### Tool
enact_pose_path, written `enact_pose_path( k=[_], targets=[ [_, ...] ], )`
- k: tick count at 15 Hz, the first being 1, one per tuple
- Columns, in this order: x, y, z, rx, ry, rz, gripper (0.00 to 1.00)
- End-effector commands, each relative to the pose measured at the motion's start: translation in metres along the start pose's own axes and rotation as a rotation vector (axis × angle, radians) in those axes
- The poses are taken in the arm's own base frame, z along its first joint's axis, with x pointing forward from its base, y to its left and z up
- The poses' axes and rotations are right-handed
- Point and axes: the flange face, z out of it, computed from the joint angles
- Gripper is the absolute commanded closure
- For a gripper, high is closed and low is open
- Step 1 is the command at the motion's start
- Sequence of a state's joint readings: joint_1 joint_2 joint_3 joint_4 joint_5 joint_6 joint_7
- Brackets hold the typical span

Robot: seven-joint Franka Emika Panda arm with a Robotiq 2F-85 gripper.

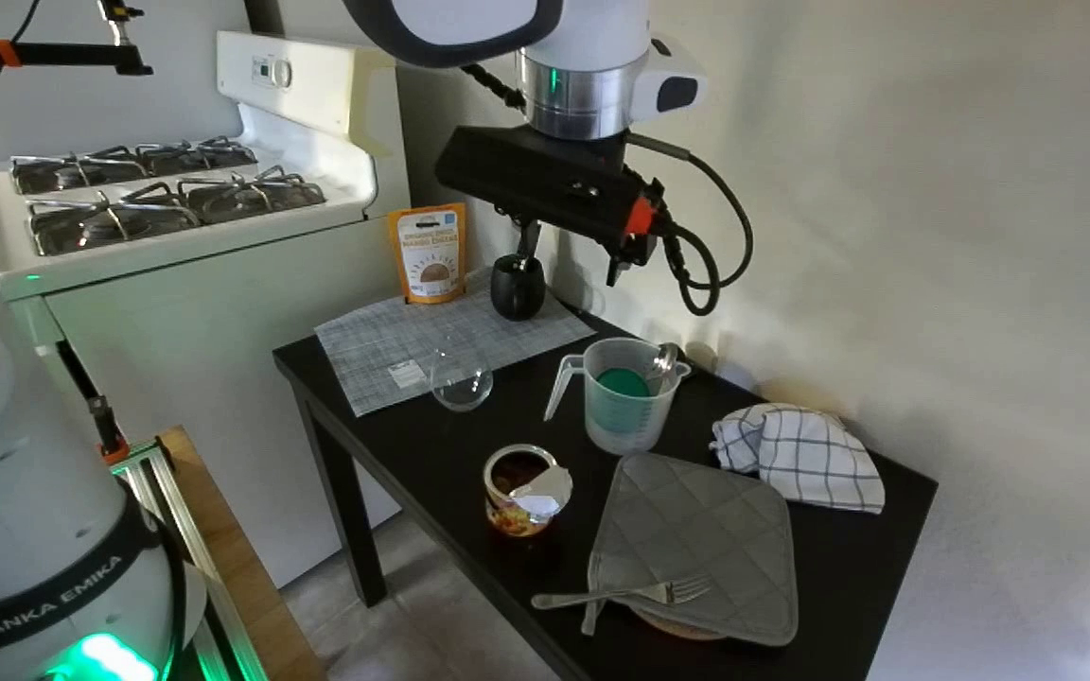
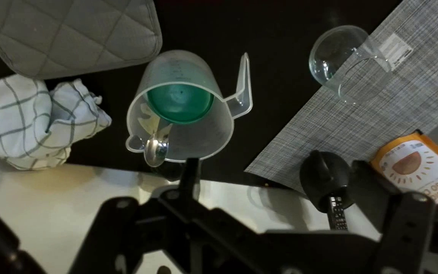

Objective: Put the spoon onto the grey mat

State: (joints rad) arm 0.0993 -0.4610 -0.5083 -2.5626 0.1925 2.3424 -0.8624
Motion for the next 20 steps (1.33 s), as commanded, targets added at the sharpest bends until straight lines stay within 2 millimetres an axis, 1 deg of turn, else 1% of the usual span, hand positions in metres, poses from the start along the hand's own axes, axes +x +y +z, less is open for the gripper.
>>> enact_pose_path(
  k=[1, 4, 5, 6, 8, 9, 10, 12, 15, 16, 17, 20],
  targets=[
    [0.01, 0.043, 0.01, 0.048, -0.099, -0.09, 0.0],
    [0.014, 0.083, 0.017, -0.028, -0.197, -0.093, 0.0],
    [0.018, 0.1, 0.02, -0.082, -0.214, -0.079, 0.0],
    [0.022, 0.111, 0.023, -0.114, -0.232, -0.072, 0.0],
    [0.033, 0.131, 0.031, -0.164, -0.251, -0.047, 0.0],
    [0.04, 0.136, 0.035, -0.187, -0.229, 0.001, 0.0],
    [0.027, 0.121, 0.024, -0.149, -0.217, -0.043, 0.0],
    [0.036, 0.131, 0.034, -0.172, -0.23, -0.02, 0.0],
    [0.04, 0.134, 0.037, -0.175, -0.235, -0.014, 0.0],
    [0.043, 0.132, 0.038, -0.152, -0.195, -0.035, 0.0],
    [0.048, 0.129, 0.039, -0.107, -0.107, -0.071, 0.0],
    [0.059, 0.129, 0.048, -0.016, 0.033, -0.114, 0.0]
  ],
)
